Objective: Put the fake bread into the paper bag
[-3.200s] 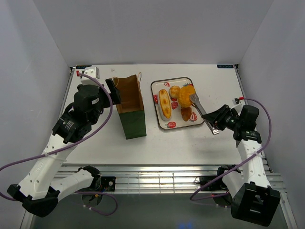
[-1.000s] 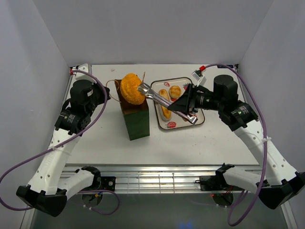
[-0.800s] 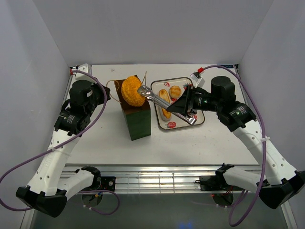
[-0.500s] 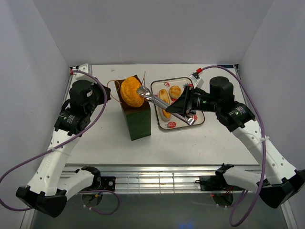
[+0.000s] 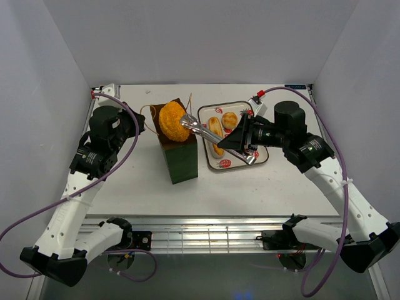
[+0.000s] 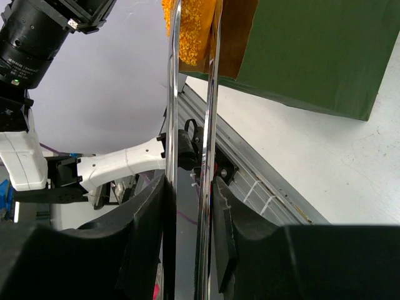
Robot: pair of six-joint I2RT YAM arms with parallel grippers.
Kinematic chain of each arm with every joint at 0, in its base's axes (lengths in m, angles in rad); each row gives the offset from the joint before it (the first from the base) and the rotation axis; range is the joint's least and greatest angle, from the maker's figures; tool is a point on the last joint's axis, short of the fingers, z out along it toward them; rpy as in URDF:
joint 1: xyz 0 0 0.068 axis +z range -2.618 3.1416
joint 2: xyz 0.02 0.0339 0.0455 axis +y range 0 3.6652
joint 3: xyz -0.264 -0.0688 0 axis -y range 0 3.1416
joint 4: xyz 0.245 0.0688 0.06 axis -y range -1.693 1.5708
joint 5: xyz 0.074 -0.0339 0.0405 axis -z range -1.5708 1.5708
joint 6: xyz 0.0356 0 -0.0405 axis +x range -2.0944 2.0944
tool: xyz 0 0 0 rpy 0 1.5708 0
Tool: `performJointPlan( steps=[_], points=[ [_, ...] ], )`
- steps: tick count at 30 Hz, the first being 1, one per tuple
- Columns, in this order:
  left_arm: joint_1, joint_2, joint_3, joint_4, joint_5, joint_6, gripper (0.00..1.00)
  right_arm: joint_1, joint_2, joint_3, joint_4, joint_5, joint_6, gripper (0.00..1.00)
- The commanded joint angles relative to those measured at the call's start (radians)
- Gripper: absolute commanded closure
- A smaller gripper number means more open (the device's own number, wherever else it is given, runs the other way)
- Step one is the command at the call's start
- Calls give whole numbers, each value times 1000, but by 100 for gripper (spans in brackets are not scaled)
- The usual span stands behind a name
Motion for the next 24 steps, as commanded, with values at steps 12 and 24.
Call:
performJointPlan(
  steps=[12, 24],
  points=[
    [7, -34, -5, 6, 10, -12, 100, 6, -29, -12, 67, -1, -11, 53],
    [7, -36, -9, 3, 10, -10, 100, 6, -35, 26, 96, -11, 5, 53]
  ],
)
